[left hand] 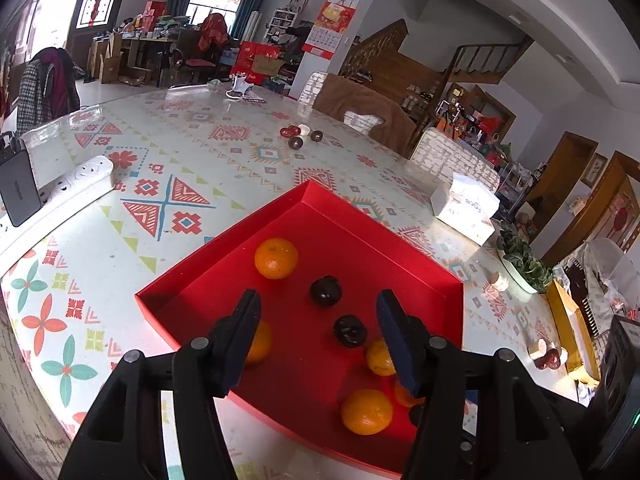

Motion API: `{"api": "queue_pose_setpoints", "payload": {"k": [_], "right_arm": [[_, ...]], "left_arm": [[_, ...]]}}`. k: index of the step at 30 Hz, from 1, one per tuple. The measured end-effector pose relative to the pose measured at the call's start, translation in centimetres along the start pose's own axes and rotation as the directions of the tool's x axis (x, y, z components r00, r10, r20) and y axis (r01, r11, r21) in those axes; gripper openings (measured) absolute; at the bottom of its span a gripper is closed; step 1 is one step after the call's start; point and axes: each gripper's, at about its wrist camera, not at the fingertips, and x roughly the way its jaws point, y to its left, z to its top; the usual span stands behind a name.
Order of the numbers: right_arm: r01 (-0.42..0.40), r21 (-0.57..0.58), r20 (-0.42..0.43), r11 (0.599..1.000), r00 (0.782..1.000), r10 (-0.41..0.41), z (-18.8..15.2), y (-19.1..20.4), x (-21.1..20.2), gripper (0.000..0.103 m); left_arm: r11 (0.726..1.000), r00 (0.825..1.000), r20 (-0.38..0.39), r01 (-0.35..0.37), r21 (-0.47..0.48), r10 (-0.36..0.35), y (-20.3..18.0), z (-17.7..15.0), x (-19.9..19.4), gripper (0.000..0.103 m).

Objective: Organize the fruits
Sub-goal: 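Move both grippers back to the remaining dates and biscuits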

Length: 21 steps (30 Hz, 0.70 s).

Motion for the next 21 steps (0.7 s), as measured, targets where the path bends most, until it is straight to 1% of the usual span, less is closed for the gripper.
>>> {"api": "queue_pose_setpoints", "payload": {"k": [2,3,4,7,12,15,16,17,18,19,20,21], "right_arm": [[0.082,-0.05,0.001,0.995,0.997,-0.082,-0.2,0.6,0.2,0.053],[0.115,-0.078,-0.027,0.99,0.993,-0.117,-0.5,0.7,0.8,0.053],[0.13,-0.082,-0.059,0.988,0.989,-0.135,-0.7,0.6,1.4,0.053],[0.117,-0.023,-0.069,0.993,0.99,-0.119,-1.0,-0.7,1.8,0.058],[0.134,0.012,-0.073,0.991,0.988,-0.133,-1.4,-2.5,2.0,0.058],[0.111,0.036,-0.078,0.993,0.991,-0.108,-1.5,-3.1,2.2,0.058],[0.102,0.038,-0.08,0.994,0.992,-0.099,-1.5,-3.2,1.6,0.059],[0.083,0.043,-0.077,0.996,0.994,-0.08,-1.6,-3.2,1.5,0.059],[0.049,0.063,-0.054,0.997,0.997,-0.046,-1.6,-3.4,0.9,0.059],[0.029,0.084,-0.025,0.996,0.999,-0.027,-1.5,-3.8,0.3,0.059],[0.022,0.101,-0.001,0.995,1.0,-0.022,-1.5,-4.0,-0.4,0.059],[0.015,0.131,0.042,0.991,0.999,-0.021,-1.4,-4.8,-1.6,0.059]], "left_arm": [[1.0,1.0,0.004,0.002,0.004,-0.002,-0.3,0.0,-0.3,0.06],[1.0,1.0,0.007,0.002,0.006,-0.002,-0.4,0.0,-0.5,0.06],[1.0,1.0,0.009,0.003,0.006,-0.003,-0.4,0.0,-0.6,0.06],[1.0,1.0,0.013,0.007,0.009,-0.007,-0.7,-0.1,-1.0,0.06],[1.0,1.0,0.018,0.011,0.021,-0.011,-1.2,-0.1,-1.5,0.061],[0.999,1.0,0.011,0.023,0.027,-0.023,-1.7,-0.2,-1.5,0.061],[0.999,1.0,0.008,0.029,0.034,-0.03,-2.1,-0.3,-1.5,0.062],[0.999,0.999,0.009,0.035,0.041,-0.035,-2.4,-0.4,-1.5,0.065],[0.998,0.999,0.012,0.042,0.053,-0.043,-2.7,-0.4,-1.7,0.07],[0.996,0.998,0.023,0.051,0.074,-0.053,-3.3,-0.6,-2.0,0.073],[0.994,0.998,0.033,0.055,0.091,-0.058,-3.8,-0.7,-2.3,0.079],[0.992,0.997,0.044,0.057,0.108,-0.063,-4.3,-0.8,-2.5,0.082]]}}
